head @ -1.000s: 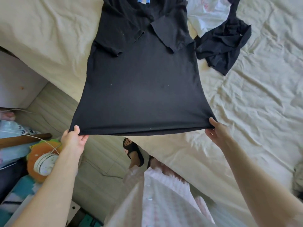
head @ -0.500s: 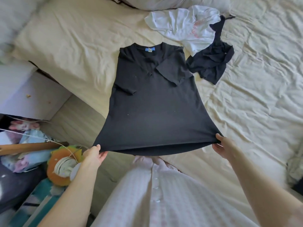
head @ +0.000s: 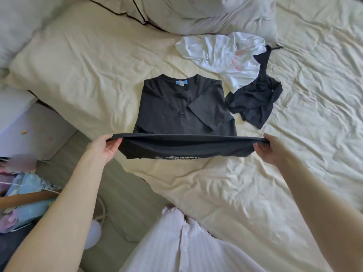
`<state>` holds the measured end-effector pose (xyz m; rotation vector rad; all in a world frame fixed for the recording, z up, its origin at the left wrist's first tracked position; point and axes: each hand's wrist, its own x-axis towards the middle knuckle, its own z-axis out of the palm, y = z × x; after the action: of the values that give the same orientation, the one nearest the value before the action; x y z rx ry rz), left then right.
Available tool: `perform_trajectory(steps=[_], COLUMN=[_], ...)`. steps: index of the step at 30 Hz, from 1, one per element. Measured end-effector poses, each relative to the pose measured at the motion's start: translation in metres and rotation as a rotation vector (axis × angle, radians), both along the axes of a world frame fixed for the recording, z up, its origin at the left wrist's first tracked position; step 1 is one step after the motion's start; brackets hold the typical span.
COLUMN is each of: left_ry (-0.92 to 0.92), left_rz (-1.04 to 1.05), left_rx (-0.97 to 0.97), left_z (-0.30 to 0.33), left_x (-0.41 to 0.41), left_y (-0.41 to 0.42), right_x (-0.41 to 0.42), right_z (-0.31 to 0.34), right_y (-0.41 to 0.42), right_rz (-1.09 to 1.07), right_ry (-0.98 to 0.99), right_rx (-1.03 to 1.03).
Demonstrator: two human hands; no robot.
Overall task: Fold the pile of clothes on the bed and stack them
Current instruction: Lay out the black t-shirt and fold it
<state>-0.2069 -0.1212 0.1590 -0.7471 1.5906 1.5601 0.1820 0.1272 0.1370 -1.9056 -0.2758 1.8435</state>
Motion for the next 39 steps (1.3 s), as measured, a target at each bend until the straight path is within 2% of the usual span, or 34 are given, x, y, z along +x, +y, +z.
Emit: perform_trajectory(steps=[4, 11, 14, 15, 18, 19, 21, 23, 25, 27, 32, 35, 39], left_ry=[-0.004, -0.002, -0.035, -0.005, 0.158, 0.153, 0.304, 0.475, 0.590, 0.674, 0.833, 0.821, 0.745], left_rz=[0.012, 0.025, 0.073, 0.044, -0.261, -0.345, -0.522, -0.453, -0.540, -0.659, -0.713, -0.700, -0.663], left_rx=[0.033, 0.001, 0.046, 0.053, 0.030, 0.028, -0.118, -0.336, -0.474, -0.530, -0.664, -0.734, -0.721], left_z=[-0.020, -0.062, -0.080, -0.090, -0.114, -0.124, -0.148, -0.167, -0.177, -0.185, -0.195, -0.198, -0.201], left_x=[-0.049, -0.115, -0.134, -0.137, -0.141, -0.140, -0.132, -0.115, -0.090, -0.075, -0.038, -0.015, 0.002], left_y=[0.073, 0.183, 0.212, 0.222, 0.235, 0.232, 0.214, 0.184, 0.154, 0.126, 0.083, 0.060, 0.048], right_x=[-0.056, -0.137, -0.164, -0.173, -0.185, -0.184, -0.173, -0.153, -0.128, -0.108, -0.078, -0.068, -0.065], right_z=[-0.011, -0.058, -0.074, -0.082, -0.107, -0.115, -0.132, -0.151, -0.166, -0.176, -0.189, -0.189, -0.187], right_y=[0.070, 0.170, 0.200, 0.209, 0.219, 0.218, 0.201, 0.169, 0.132, 0.104, 0.063, 0.048, 0.045], right_rz=[-0.072, -0.222, -0.284, -0.317, -0.382, -0.346, -0.180, 0.078, 0.354, 0.545, 0.574, 0.579, 0.585], right_ry=[0.104, 0.168, 0.192, 0.215, 0.285, 0.261, 0.132, -0.210, -0.634, -0.816, -0.863, -0.822, -0.759], right_rx=[-0.011, -0.030, 0.015, 0.040, 0.111, 0.117, 0.141, 0.224, 0.351, 0.395, 0.326, 0.325, 0.271])
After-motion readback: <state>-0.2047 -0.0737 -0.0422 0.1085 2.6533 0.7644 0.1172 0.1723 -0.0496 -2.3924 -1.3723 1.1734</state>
